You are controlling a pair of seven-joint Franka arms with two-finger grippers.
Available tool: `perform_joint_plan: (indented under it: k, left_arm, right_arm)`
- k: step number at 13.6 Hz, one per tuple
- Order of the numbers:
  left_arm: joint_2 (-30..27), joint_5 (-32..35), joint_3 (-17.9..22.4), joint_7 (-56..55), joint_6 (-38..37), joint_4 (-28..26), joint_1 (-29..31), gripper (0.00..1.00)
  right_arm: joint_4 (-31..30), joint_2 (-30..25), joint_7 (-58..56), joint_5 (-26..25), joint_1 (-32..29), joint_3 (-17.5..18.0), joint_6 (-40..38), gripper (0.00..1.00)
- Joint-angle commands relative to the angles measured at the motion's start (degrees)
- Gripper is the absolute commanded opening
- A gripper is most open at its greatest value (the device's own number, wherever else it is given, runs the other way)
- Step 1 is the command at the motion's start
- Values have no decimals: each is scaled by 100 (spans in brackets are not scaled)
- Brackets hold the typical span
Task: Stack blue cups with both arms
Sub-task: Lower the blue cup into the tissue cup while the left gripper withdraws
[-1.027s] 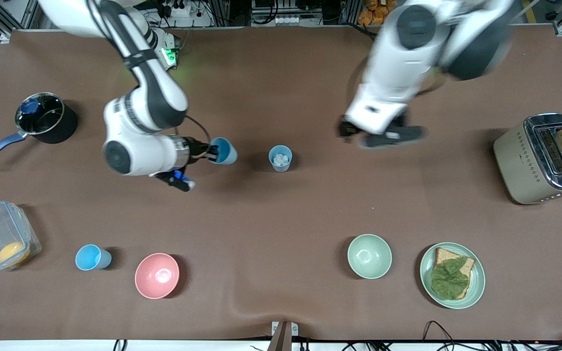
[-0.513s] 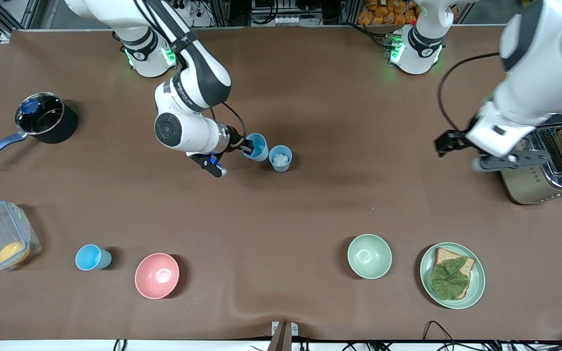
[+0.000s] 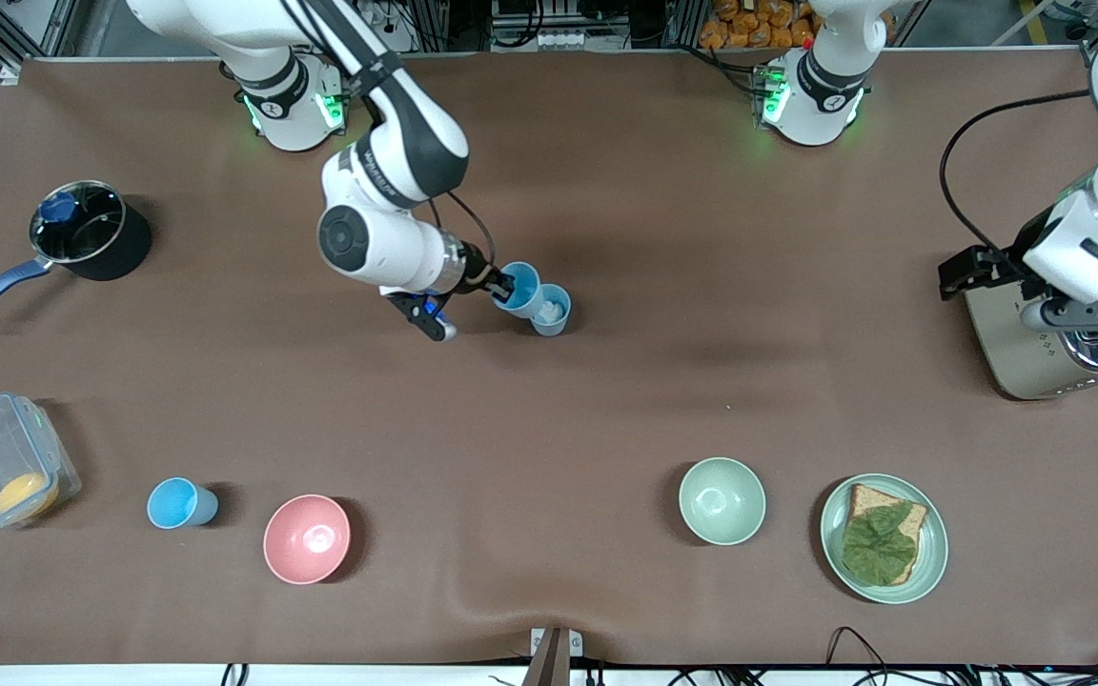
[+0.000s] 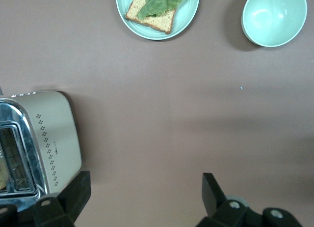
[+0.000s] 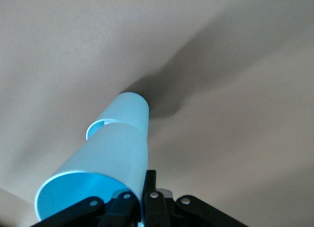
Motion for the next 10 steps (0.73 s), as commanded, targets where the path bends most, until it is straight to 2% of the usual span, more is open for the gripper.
perform_joint_plan:
  k: [1,7,8,10]
  left_arm:
    - [-116,22,-33,78,-326,236,33,100]
    - [-220,-21,-16,104,-616,518,51,100]
    - [-265,-22,123,113,-660,518,-89,100]
    - [-361,-39,719,122,-739,492,-676,100]
  right_arm:
    - [-20,45,176,140,116,-29,208,0]
    - [121,256,501,140,257,-29,437,0]
    - [121,274,519,140,309,-29,507,0]
    - [121,335,598,140,354,-29,587,0]
